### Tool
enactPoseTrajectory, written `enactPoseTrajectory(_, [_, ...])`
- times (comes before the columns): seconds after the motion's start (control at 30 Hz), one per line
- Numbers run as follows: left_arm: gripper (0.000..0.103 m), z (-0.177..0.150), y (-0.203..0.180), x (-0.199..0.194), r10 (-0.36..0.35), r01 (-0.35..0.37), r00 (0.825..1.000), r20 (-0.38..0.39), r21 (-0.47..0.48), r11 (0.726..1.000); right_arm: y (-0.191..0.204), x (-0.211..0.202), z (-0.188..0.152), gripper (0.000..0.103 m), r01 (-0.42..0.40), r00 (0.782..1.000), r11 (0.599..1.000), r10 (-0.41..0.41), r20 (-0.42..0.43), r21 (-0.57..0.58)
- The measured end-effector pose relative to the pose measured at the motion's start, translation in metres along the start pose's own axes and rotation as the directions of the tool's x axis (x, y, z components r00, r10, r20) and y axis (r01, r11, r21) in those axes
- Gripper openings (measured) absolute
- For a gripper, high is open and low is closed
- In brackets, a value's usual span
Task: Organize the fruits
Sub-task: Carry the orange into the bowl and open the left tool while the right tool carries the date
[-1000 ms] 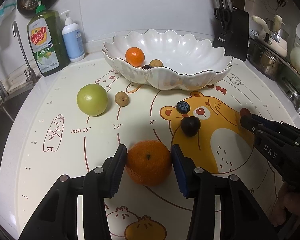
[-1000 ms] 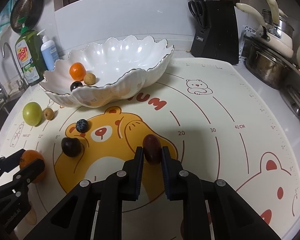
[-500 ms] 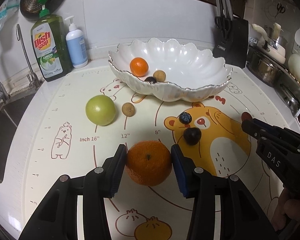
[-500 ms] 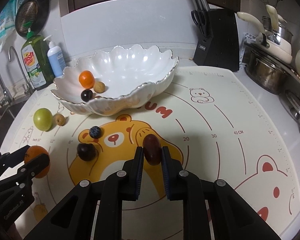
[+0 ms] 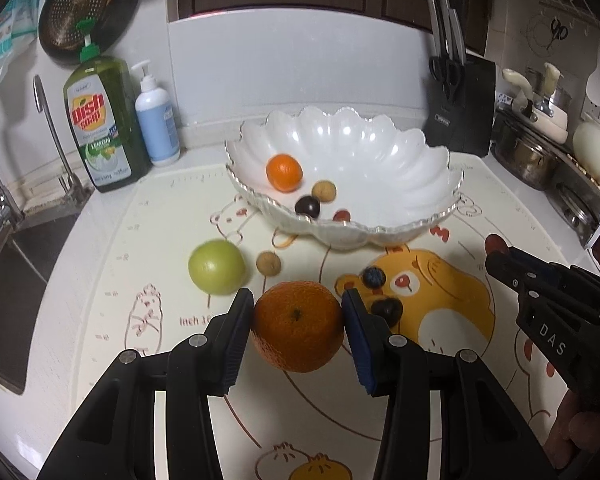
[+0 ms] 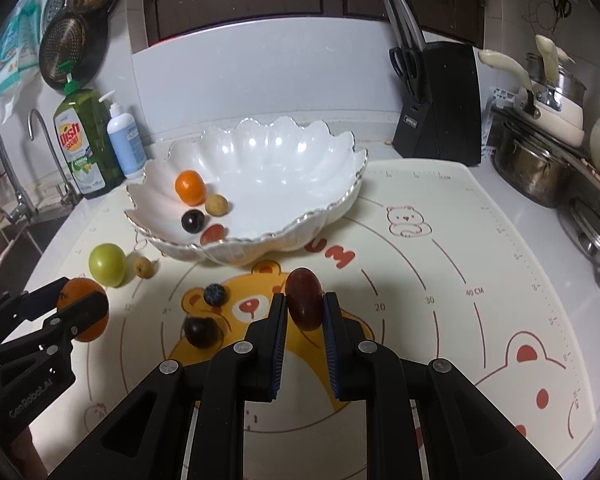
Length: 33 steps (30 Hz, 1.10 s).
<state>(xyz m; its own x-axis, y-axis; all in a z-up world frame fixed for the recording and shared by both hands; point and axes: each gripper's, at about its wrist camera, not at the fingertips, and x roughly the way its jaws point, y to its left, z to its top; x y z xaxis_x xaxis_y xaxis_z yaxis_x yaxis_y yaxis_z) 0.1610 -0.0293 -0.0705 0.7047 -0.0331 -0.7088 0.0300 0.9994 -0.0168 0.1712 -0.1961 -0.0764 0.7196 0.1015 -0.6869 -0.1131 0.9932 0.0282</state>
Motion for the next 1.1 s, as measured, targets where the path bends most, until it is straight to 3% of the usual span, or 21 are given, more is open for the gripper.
enactPoseTrajectory(0.67, [0.045, 0.067, 0.008, 0.001, 0.012, -0.015, 0.998, 0.064, 0.036, 0.999, 0.006, -0.008, 0.053, 0.019, -0.024, 0.996, 1.0, 0.024, 0.082, -0.003])
enactPoseTrajectory(1.1, [0.045, 0.1, 0.011, 0.029, 0.013, -0.016, 0.998, 0.063, 0.059, 0.998, 0.004, 0.012, 0.081, 0.019, -0.003, 0.996, 1.0, 0.003, 0.088, 0.006])
